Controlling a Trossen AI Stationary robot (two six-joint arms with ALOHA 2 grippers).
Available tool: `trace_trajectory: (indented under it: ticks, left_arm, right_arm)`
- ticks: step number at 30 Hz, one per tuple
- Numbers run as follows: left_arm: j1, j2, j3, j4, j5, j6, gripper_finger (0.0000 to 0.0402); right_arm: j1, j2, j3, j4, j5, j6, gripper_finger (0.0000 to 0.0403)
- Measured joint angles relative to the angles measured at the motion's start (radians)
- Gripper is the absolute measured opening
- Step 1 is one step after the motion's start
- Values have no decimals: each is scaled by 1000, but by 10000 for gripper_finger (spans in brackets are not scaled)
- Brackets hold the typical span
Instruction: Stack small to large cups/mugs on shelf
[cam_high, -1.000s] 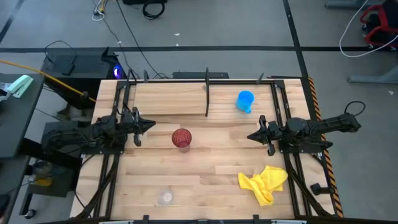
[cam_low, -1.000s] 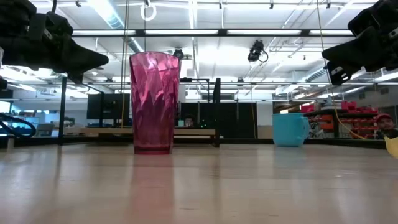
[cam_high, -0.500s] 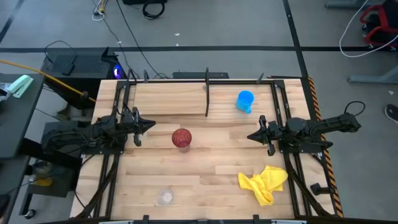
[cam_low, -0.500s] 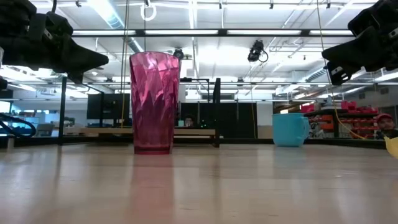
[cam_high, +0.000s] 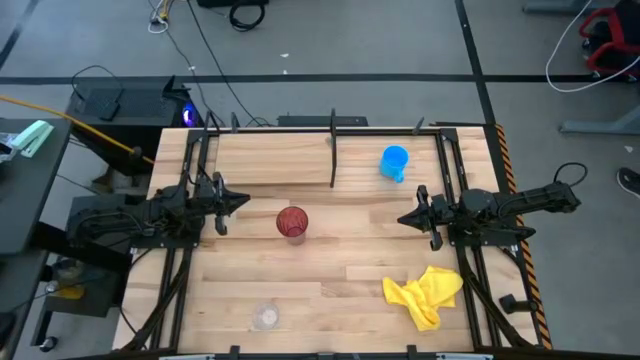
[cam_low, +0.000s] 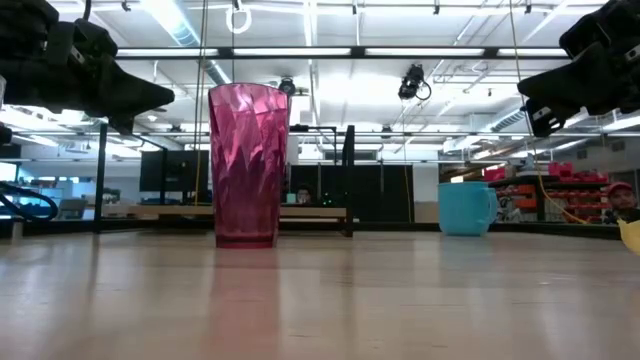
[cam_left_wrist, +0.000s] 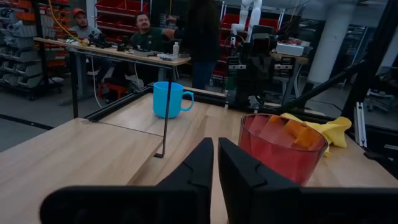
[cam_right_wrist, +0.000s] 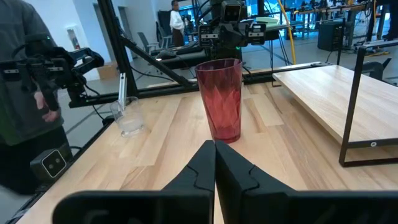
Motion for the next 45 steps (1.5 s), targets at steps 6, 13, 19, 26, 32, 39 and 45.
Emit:
trace_trajectory:
  ticks: [6,13,19,26,32,39,45]
  left_arm:
    - [0,0,0,0,0,0,40]
    - [0,0,0,0,0,-13,36]
    - [0,0,0,1,0,-168,33]
    - [0,0,0,39,0,-405,40]
    - [0,0,0,135,-27,-623,32]
    - [0,0,0,260,-94,-658,29]
    - [1,0,0,407,-192,-693,36]
  right_arm:
    - [0,0,0,0,0,0,11]
    - [0,0,0,0,0,0,11]
    - [0,0,0,0,0,0,11]
    - [0,0,0,0,0,0,11]
    - [0,0,0,0,0,0,11]
    - [0,0,0,0,0,-5,11]
    - [0,0,0,30,0,27,11]
